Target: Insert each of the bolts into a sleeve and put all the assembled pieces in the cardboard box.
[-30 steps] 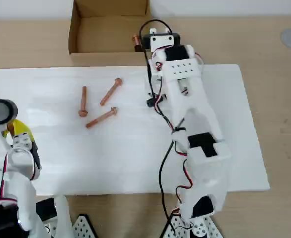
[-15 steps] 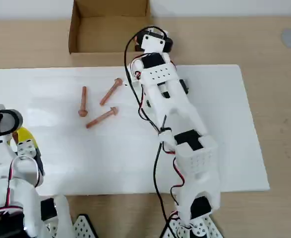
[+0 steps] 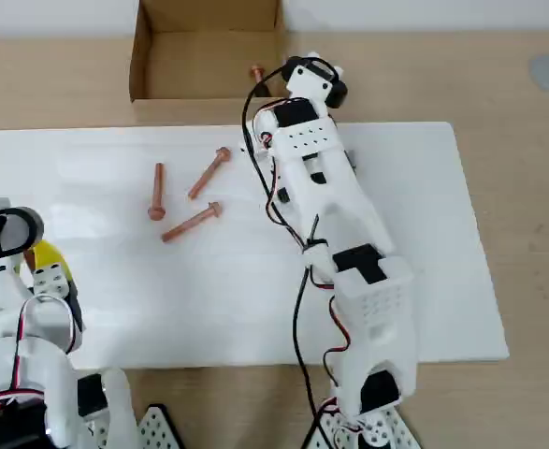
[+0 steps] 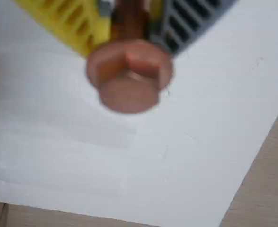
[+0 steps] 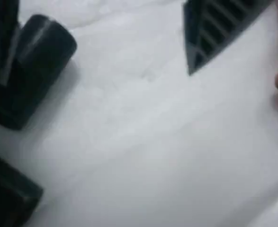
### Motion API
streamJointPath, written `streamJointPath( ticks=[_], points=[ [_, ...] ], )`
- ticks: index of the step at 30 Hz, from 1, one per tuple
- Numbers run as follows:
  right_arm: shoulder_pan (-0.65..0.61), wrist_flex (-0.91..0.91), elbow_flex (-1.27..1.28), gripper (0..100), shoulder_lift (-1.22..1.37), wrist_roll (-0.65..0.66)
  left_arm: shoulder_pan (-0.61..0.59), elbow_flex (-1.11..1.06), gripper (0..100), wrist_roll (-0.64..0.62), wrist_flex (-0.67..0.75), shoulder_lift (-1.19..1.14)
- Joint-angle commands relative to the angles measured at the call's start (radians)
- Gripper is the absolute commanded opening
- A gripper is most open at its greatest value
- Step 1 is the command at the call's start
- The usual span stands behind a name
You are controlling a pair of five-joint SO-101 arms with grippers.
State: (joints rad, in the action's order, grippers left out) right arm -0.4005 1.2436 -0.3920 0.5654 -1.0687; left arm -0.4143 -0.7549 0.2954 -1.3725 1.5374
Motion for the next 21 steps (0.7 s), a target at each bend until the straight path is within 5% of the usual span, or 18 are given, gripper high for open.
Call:
streamJointPath(
  ticks=[1,21],
  points=[
    [0.012,0.035,0.002,28.5,-0.008,-0.038,0.014,0.005,1,0.006,0.028,0.001],
    [0.044,0.121,-0.016,28.4,0.111,-0.055,0.014,-0.037,1,0.005,0.091,0.002]
  ],
)
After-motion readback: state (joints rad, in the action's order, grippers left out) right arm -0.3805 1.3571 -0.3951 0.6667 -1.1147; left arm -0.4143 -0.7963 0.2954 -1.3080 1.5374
